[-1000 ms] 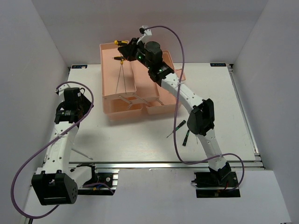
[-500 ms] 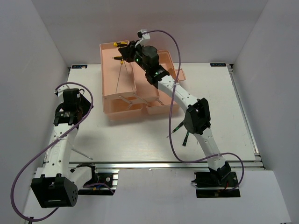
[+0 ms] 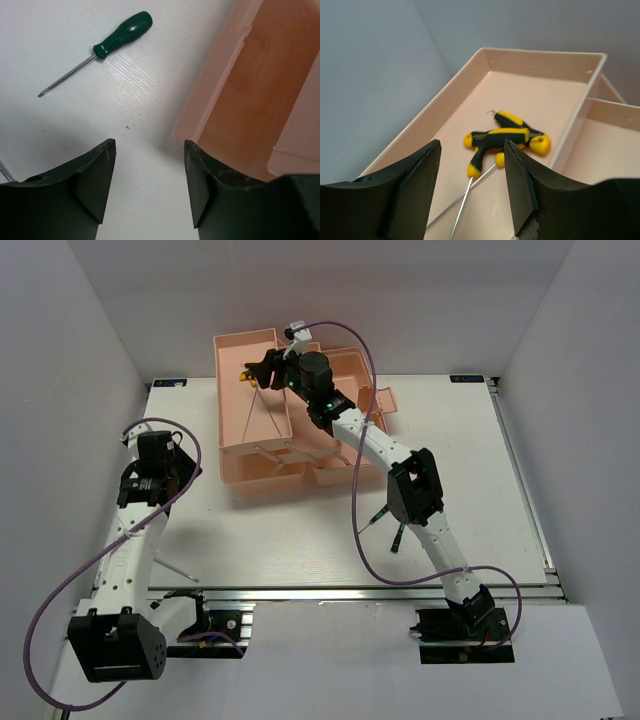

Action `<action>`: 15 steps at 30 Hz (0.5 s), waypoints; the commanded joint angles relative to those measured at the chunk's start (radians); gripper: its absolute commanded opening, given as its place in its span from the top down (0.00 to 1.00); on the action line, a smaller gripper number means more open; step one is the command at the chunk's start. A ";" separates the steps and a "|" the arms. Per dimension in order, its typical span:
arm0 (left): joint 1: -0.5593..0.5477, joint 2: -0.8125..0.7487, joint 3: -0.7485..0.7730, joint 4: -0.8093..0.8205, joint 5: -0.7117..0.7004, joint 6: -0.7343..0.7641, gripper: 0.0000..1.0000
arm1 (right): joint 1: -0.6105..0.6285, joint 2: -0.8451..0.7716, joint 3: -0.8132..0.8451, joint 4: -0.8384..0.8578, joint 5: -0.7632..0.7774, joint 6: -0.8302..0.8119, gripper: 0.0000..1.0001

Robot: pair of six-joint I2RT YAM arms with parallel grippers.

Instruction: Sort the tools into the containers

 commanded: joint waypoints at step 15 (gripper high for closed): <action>0.074 0.415 0.124 0.090 -0.028 0.312 0.30 | -0.398 -0.642 -0.671 0.265 -1.179 -0.015 0.14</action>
